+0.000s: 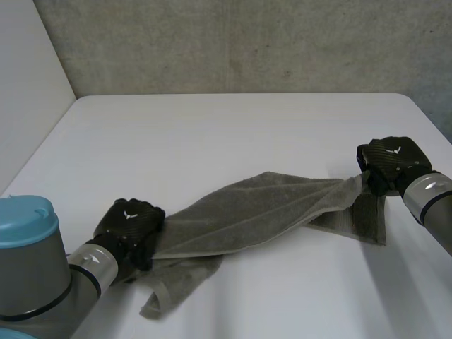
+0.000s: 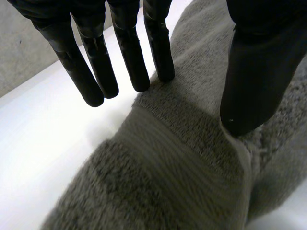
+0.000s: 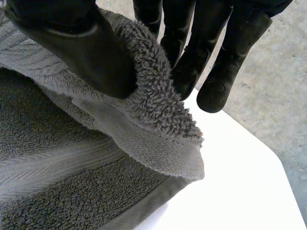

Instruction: Fold the towel.

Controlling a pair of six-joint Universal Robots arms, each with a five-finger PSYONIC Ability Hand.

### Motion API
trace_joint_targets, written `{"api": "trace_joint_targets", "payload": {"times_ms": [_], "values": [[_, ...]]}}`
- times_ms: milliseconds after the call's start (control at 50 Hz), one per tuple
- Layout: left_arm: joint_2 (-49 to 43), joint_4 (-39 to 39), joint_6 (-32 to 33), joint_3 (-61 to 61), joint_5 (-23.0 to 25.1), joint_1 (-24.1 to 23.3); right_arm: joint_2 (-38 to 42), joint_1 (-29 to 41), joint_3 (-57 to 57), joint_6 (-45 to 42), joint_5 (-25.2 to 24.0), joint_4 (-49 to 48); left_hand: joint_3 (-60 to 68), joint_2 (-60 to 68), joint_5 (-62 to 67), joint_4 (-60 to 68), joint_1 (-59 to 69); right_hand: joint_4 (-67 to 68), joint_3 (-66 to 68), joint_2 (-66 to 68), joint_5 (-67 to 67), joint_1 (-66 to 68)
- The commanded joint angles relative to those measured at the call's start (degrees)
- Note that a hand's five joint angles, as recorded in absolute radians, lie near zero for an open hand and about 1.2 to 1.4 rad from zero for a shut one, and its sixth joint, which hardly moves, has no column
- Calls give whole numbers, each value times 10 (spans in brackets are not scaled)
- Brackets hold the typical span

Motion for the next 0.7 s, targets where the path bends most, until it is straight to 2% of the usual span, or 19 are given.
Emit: {"api": "trace_joint_targets", "payload": {"times_ms": [20, 160, 200, 220, 260, 280, 300, 380, 420, 440, 480, 520, 540, 580, 600, 620, 640, 660, 700], "values": [[-1, 1, 2, -1, -4, 10, 1, 2, 7, 3, -1, -4, -49, -52, -140, -54, -51, 36, 39, 58, 39, 48], [-3, 1, 2, 1, -4, 13, 1, 5, 13, 12, 0, -13, -17, -20, -108, -22, -19, 36, 39, 58, 39, 48], [-3, 0, 1, -1, -3, 12, 1, 5, 14, 12, 0, -13, 122, 119, 30, 117, 120, 36, 39, 58, 39, 48], [-3, 0, 1, -1, -3, 12, 1, 5, 14, 12, 0, -13, 123, 120, 31, 118, 121, 36, 39, 58, 39, 48], [1, -1, 0, 2, -4, 9, 0, 1, 14, 12, 1, -13, 302, 299, 210, 297, 300, 36, 39, 58, 39, 48], [1, -1, 0, 2, -4, 9, 0, 1, 14, 12, 1, -13, 303, 300, 211, 298, 301, 36, 39, 58, 39, 48], [3, -2, -4, 4, -4, 3, -4, 1, 14, 12, 1, -12, 387, 385, 296, 383, 386, 36, 39, 58, 39, 48], [32, -2, -4, 10, -2, 2, -28, 5, 7, 12, 1, -4, 388, 385, 297, 383, 386, 36, 39, 58, 39, 48], [88, -2, -7, 26, -1, 1, -85, 7, -6, 11, -3, 16, 388, 385, 297, 383, 386, 36, 39, 58, 39, 48], [88, -2, -7, 26, -1, 1, -86, 7, -6, 11, -3, 16, 388, 385, 297, 383, 386, 36, 39, 58, 39, 48], [117, -3, -8, 38, -2, 1, -133, 8, -44, 7, -5, 67, 388, 385, 297, 383, 386, 36, 39, 58, 39, 48], [181, -5, -8, 66, -4, 1, -148, 5, -72, 5, -9, 109, 388, 385, 297, 383, 386, 36, 39, 58, 39, 48], [182, -5, -8, 67, -4, 1, -148, 5, -73, 5, -9, 109, 388, 385, 297, 383, 386, 36, 39, 58, 39, 48], [238, -54, -6, 109, -11, 2, -172, 0, -150, 1, -27, 211, 388, 385, 297, 383, 386, 36, 39, 58, 39, 48], [238, -54, -6, 110, -11, 2, -172, 0, -150, 1, -27, 212, 388, 385, 297, 383, 386, 36, 39, 58, 39, 48], [256, -94, -7, 137, -13, 9, -177, 0, -188, -3, -41, 259, 388, 385, 297, 383, 386, 36, 39, 58, 39, 48], [264, -133, -9, 163, -14, 9, -178, -1, -217, -16, -57, 303, 388, 385, 297, 383, 386, 36, 39, 58, 39, 48], [264, -133, -9, 163, -14, 9, -178, -1, -218, -17, -57, 303, 388, 385, 297, 383, 386, 36, 39, 58, 39, 48], [252, -189, -9, 196, -14, 10, -168, -1, -251, -69, -83, 377, 388, 385, 297, 383, 386, 36, 39, 58, 39, 48]]}}
